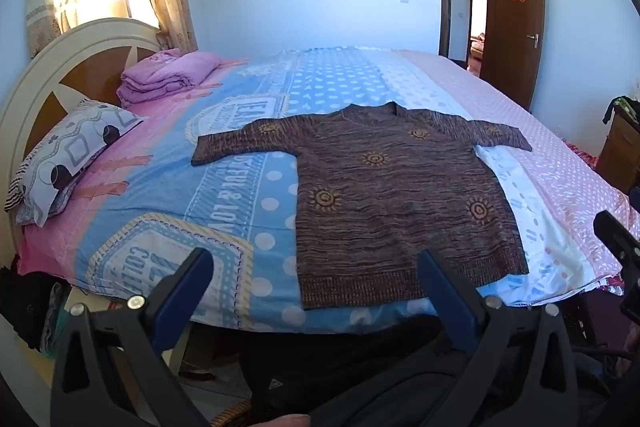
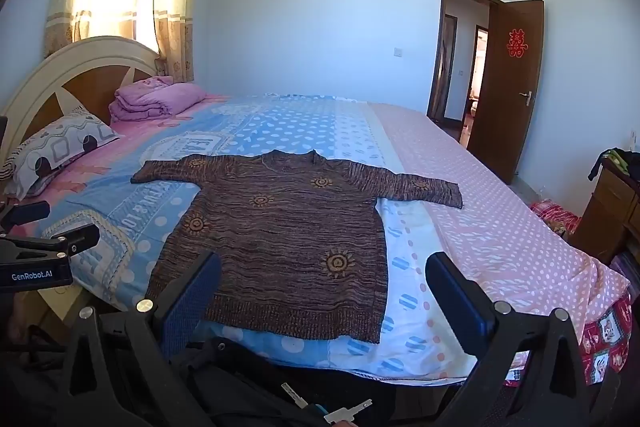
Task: Fold small clothes
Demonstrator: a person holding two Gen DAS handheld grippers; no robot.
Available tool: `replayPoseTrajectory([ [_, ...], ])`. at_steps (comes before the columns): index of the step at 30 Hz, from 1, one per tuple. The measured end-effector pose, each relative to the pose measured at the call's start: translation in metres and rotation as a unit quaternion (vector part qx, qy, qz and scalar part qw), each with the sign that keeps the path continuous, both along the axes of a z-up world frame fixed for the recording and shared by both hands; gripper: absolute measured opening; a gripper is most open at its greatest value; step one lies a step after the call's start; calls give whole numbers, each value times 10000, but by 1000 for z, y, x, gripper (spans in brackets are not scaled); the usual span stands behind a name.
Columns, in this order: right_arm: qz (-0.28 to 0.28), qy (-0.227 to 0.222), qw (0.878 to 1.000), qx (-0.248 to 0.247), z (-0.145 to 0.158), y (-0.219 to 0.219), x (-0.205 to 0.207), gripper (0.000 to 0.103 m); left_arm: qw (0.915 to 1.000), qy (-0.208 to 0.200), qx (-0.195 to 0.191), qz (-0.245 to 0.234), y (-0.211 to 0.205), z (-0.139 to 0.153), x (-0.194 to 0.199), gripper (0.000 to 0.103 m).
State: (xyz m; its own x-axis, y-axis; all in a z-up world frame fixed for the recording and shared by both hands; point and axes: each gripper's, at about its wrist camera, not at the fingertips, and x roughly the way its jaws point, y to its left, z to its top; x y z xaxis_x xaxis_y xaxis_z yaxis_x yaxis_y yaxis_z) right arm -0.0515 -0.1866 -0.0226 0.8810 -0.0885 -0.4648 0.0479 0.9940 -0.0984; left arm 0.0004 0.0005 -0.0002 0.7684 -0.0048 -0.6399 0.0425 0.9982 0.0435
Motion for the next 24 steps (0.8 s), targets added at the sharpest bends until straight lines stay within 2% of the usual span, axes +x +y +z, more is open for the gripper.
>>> replayPoseTrajectory([
  [10,12,-44,10000,-9,-12,5,-6,102,10000,2,-5,-5,-1,-2,0,103],
  [24,12,50,10000,4,-6,2,3,102,10000,22,10,-12,-1,-6,-2,103],
])
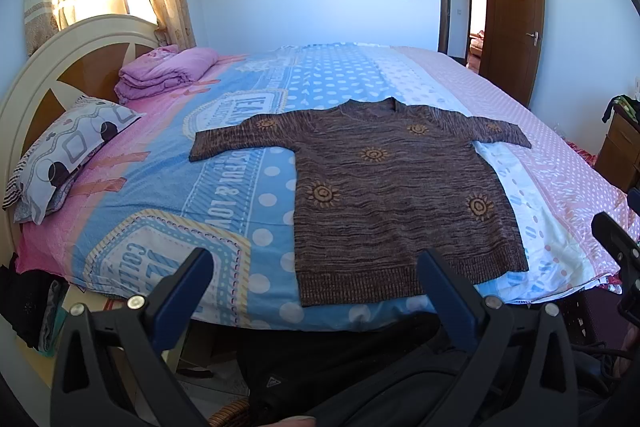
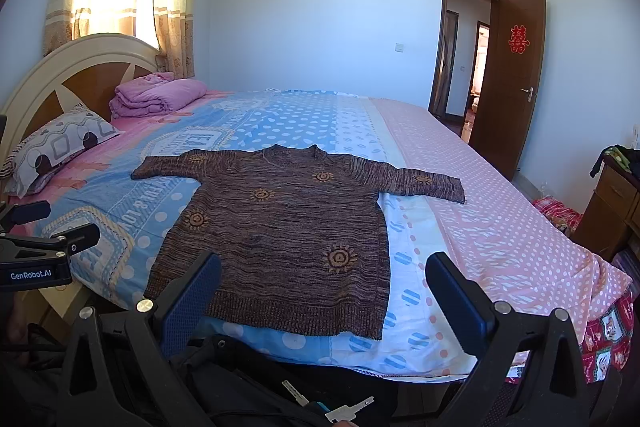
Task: Fold small clothes
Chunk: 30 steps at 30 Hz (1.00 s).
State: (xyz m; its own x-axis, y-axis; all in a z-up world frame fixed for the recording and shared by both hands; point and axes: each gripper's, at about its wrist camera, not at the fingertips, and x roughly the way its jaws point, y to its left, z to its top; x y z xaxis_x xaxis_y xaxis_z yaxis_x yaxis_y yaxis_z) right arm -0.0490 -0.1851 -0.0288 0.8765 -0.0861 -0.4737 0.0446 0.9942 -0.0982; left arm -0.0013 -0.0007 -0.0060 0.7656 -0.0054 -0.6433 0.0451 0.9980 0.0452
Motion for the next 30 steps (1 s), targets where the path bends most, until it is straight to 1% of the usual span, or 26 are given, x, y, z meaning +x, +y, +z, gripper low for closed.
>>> replayPoseTrajectory([
  [30,3,11,10000,13,-2,-1,0,102,10000,38,-5,-4,-2,-3,0,103],
])
